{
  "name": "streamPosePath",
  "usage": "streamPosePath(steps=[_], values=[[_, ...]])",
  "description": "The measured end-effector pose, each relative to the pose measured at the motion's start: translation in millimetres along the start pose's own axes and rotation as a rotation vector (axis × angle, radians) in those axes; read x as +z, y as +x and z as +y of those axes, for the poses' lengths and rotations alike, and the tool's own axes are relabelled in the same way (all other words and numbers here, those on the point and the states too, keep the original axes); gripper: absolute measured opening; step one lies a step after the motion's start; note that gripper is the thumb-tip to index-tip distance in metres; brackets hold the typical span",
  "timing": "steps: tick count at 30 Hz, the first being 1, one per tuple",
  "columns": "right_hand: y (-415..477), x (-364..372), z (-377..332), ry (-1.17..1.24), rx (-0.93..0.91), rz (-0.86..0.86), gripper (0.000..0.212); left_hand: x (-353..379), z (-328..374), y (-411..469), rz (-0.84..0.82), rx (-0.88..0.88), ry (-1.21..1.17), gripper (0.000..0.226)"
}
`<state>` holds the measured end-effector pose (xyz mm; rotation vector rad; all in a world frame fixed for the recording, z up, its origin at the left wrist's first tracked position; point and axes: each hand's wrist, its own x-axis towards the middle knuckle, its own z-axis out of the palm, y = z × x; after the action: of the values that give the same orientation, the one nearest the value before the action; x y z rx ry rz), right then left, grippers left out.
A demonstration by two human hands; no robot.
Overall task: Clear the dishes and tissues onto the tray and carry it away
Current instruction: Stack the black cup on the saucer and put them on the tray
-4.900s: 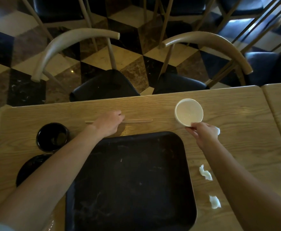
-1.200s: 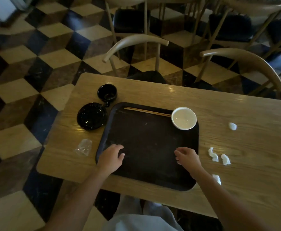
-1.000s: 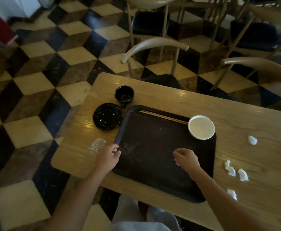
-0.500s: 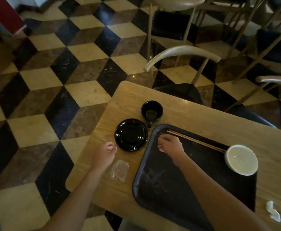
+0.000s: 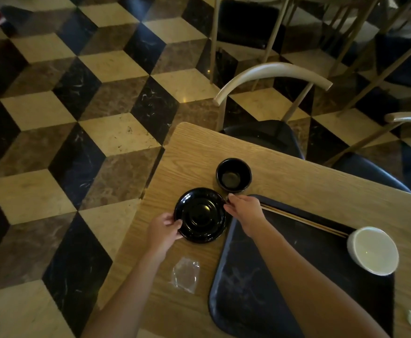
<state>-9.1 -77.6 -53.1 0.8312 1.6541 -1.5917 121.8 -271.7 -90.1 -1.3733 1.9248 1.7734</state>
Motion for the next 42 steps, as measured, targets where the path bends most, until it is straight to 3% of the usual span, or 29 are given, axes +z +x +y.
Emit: streamPosePath(steps=[5, 14, 18, 23, 38, 42], values=[[-0.9, -0.5, -2.5, 0.096, -0.061, 0.059, 0.006, -3.9, 5.3, -6.5, 0.018, 0.017, -0.033, 0.025], [-23.9, -13.6, -21.4, 0.296, -0.030, 0.070, 0.013, -1.0, 15.6, -31.0, 0.074, 0.056, -0.074, 0.020], [-40.3, -35.1, -19.8, 0.364, -0.074, 0.051, 0.015, 9.2, 18.4, -52.4, 0.051, 0.079, -0.121, 0.025], [-58.4, -72.5, -19.2, 0.407, -0.148, 0.064, 0.015, 47.2, 14.6, -83.6, 0.027, 0.082, -0.096, 0.015], [-86.6, -155.9, 40.0, 0.358, -0.188, 0.093, 0.011, 136.2, -22.5, -122.6, 0.063, -0.095, -0.251, 0.019], [-89.5, -157.3, 58.2, 0.333, -0.192, 0.072, 0.012, 144.3, -13.6, -124.3, 0.094, -0.248, -0.392, 0.011]])
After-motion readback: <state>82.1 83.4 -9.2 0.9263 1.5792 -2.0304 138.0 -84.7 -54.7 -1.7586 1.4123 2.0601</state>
